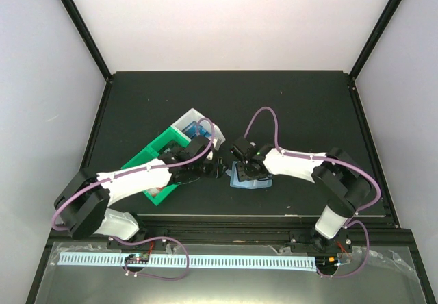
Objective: Put the credit cards into the card holder
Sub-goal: Open the card holder at the center of the board.
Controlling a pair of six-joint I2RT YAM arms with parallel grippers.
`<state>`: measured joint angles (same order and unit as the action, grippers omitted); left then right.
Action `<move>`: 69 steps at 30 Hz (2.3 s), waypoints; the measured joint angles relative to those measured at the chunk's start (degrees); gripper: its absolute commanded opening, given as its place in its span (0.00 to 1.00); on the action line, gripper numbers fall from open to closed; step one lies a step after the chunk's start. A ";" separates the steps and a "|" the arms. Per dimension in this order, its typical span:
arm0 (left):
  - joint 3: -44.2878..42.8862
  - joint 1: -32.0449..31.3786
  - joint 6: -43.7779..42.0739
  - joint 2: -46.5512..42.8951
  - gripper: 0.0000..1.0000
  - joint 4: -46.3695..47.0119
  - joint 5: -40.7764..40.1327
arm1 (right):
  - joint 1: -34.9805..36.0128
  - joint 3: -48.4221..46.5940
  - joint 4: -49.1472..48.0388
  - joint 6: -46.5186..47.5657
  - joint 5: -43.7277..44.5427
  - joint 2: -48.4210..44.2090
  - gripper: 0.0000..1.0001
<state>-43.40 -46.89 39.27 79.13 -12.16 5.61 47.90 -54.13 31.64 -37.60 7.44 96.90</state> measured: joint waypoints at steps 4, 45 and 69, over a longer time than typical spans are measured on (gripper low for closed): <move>0.66 0.00 0.00 -0.02 0.44 1.44 1.09 | 0.00 0.07 0.22 -0.26 0.13 -0.57 0.55; -3.67 1.11 -6.75 -9.01 0.69 -7.30 -4.98 | -0.02 0.87 0.83 -4.37 1.57 -11.96 0.52; -13.53 19.93 -24.76 5.79 0.47 -25.20 -8.52 | -0.02 9.70 -15.41 -2.10 -6.91 -13.64 0.55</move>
<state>-56.93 -26.96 14.50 84.93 -37.36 -2.92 47.88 -44.42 16.23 -39.70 0.54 83.26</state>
